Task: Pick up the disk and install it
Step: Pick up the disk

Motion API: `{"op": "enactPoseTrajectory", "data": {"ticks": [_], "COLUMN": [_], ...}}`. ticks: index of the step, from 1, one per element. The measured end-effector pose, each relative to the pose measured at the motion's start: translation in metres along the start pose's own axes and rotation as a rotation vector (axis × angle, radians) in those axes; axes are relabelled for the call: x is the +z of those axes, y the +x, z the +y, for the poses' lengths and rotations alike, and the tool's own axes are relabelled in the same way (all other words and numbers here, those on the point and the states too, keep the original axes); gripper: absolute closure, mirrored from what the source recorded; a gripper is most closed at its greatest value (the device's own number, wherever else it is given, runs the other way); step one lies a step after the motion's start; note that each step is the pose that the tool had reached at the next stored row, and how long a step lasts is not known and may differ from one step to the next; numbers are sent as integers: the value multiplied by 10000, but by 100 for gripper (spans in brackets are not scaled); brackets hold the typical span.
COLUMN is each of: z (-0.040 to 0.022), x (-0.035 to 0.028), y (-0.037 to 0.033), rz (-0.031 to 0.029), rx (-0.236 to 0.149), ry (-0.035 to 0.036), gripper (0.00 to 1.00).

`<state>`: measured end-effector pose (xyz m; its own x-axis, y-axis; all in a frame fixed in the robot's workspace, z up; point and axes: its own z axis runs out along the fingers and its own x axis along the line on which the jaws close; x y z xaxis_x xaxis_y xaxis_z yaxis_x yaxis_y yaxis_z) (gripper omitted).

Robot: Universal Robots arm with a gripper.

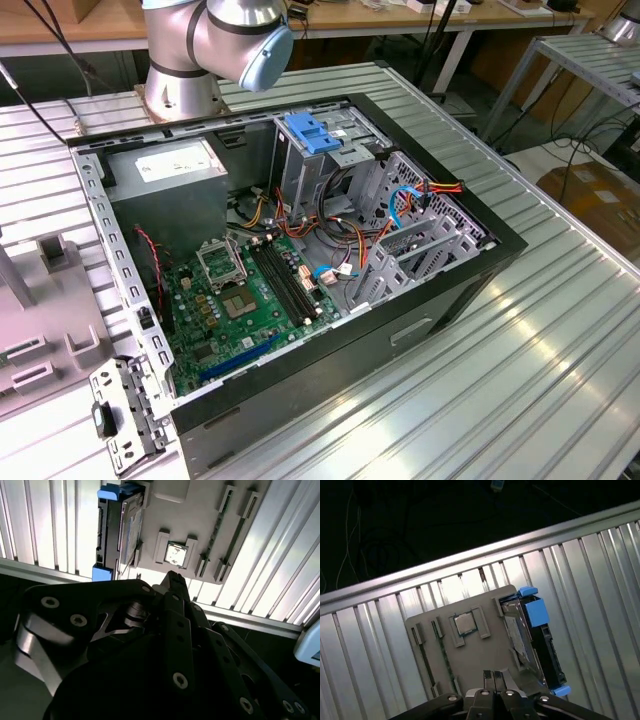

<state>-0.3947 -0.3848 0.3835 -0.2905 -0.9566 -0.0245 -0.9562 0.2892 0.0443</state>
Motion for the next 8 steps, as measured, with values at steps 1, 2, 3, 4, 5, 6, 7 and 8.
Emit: {"op": "enactPoseTrajectory", "data": {"ticks": [1, 2, 3, 4, 5, 6, 7, 8], "z": [0, 0, 0, 0, 0, 0, 0, 0], "x": [0, 0, 0, 0, 0, 0, 0, 0], "y": [0, 0, 0, 0, 0, 0, 0, 0], "rz": [4, 6, 10, 13, 17, 20, 24, 27], "rx": [-80, -147, -218, -309, -383, -458, -533, -611], "ry": [-2, -3, -5, -8, -10, -11, -13, -15], "gripper": [89, 89, 89, 89, 89, 89, 89, 89]}}
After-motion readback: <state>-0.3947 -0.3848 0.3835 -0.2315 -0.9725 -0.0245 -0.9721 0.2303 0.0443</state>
